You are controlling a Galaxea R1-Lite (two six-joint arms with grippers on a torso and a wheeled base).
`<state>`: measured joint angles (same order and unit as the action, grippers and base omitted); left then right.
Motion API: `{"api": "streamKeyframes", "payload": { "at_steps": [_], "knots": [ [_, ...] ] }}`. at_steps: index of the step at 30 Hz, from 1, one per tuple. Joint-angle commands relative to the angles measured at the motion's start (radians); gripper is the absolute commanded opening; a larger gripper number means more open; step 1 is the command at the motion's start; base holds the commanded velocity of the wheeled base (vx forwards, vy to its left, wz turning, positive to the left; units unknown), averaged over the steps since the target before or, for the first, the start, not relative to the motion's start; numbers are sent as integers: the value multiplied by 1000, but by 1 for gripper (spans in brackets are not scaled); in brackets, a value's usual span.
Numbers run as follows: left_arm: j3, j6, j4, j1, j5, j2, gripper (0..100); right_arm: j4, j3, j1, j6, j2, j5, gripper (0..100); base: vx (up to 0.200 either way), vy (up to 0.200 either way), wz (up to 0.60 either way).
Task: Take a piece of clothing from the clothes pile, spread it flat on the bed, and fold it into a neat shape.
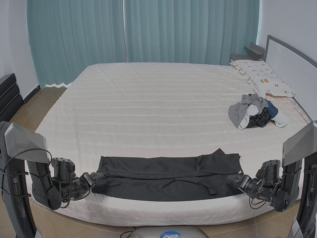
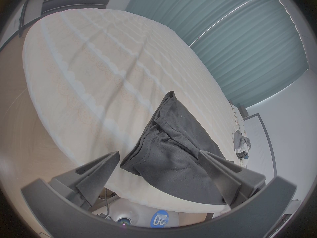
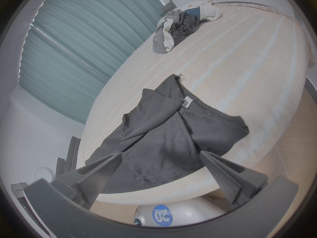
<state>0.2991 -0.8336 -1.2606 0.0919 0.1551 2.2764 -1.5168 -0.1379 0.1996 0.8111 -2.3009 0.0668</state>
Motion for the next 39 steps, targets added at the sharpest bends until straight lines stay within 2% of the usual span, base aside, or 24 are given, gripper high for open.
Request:
{"api": "streamKeyframes", "payload": {
  "at_steps": [1, 9, 10, 30, 39],
  "knots": [
    [0, -1, 0, 0, 0, 2, 100, 0, -31, -37, -15, -48, 5, 100, 0, 0, 0],
    [0, -1, 0, 0, 0, 2, 100, -5, -48, -35, -38, -91, 8, 100, 0, 0, 0],
    [0, -1, 0, 0, 0, 2, 100, -5, -48, -35, -38, -91, 8, 0, 0, 0, 0],
    [3, -1, 0, 0, 0, 2, 100, -43, -25, -85, -73, -106, -1, 0, 0, 0, 0],
    [69, -44, 0, -6, -3, 0, 100, -42, -23, -97, -75, -100, -2, 0, 0, 0, 0]
  ]
}}
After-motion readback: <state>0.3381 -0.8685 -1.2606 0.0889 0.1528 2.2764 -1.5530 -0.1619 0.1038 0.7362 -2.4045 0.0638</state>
